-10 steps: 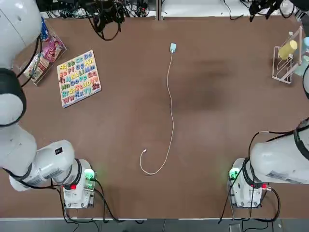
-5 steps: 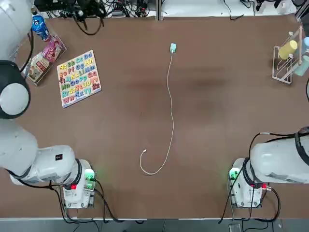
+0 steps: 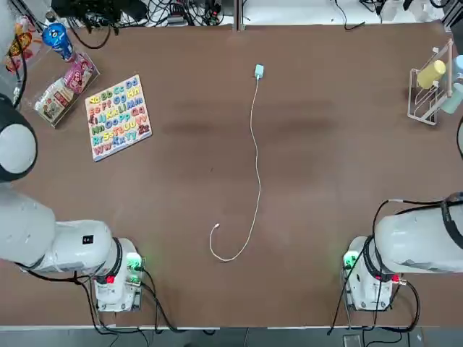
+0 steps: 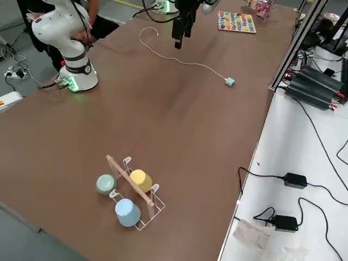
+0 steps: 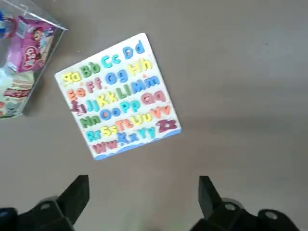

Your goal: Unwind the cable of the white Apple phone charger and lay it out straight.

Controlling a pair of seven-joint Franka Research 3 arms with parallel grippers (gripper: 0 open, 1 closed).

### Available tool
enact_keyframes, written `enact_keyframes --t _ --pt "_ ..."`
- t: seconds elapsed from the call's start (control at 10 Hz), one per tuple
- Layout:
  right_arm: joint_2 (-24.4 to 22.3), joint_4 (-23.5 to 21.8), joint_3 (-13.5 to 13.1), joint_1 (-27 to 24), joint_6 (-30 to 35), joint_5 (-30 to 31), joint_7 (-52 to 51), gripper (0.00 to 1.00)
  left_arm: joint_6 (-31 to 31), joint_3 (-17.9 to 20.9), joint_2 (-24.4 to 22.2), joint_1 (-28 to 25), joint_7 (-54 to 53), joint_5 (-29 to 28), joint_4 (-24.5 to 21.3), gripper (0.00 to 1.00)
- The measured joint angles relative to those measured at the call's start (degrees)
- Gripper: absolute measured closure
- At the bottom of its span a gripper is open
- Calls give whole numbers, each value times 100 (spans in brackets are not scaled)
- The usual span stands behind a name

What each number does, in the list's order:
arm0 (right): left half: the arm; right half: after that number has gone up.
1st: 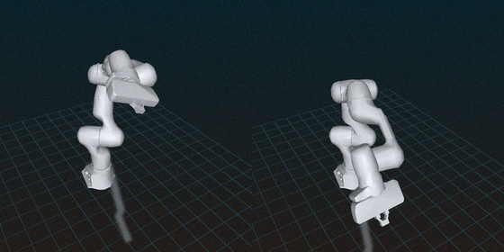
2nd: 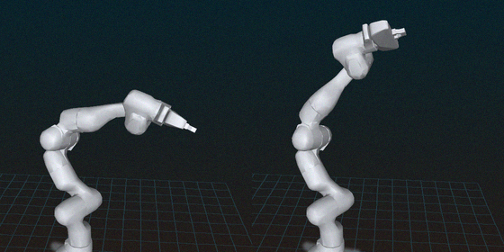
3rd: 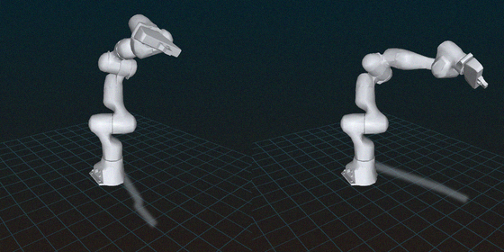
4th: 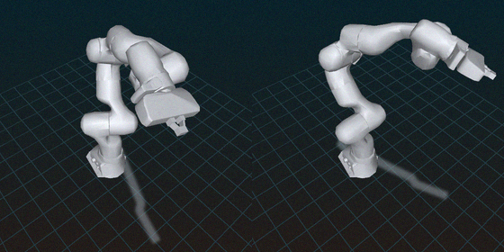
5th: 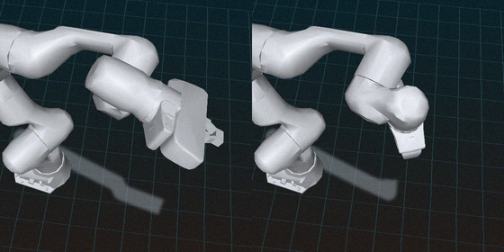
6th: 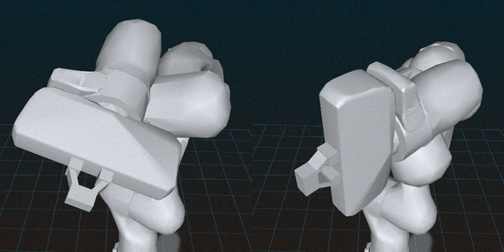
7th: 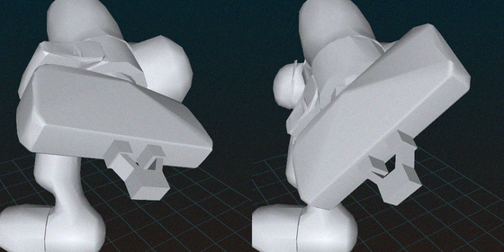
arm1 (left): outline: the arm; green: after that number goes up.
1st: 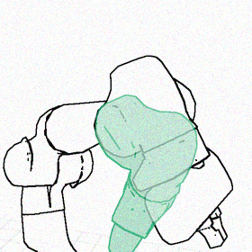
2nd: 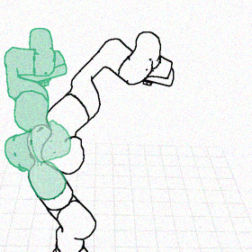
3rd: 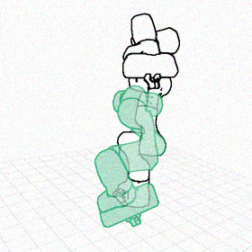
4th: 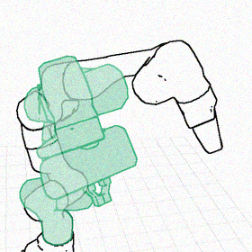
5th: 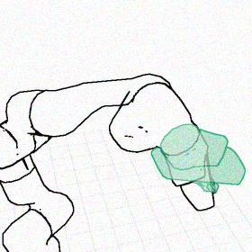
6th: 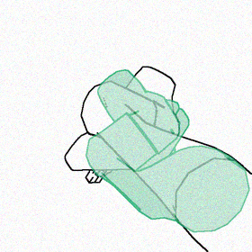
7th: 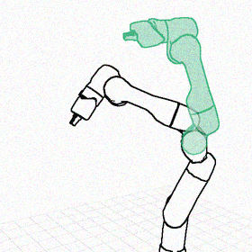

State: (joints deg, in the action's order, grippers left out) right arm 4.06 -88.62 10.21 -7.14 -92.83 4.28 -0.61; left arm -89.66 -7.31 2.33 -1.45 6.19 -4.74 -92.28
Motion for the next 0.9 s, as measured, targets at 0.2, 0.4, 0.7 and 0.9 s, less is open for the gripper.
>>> enact_keyframes --t 0.2,0.4,0.7,0.9 --pt "0 -13 0 72 -3 0 8 0 62 458 -155 153 -291 203 2 0" --pt "-2 -81 -7 75 -16 0 9 0 51 513 -154 135 -581 451 61 0" --pt "-3 -140 -9 75 -57 0 10 0 58 526 -165 138 -678 522 458 0" --pt "-18 -166 -9 75 -78 0 11 0 58 522 -164 150 -694 522 485 0"
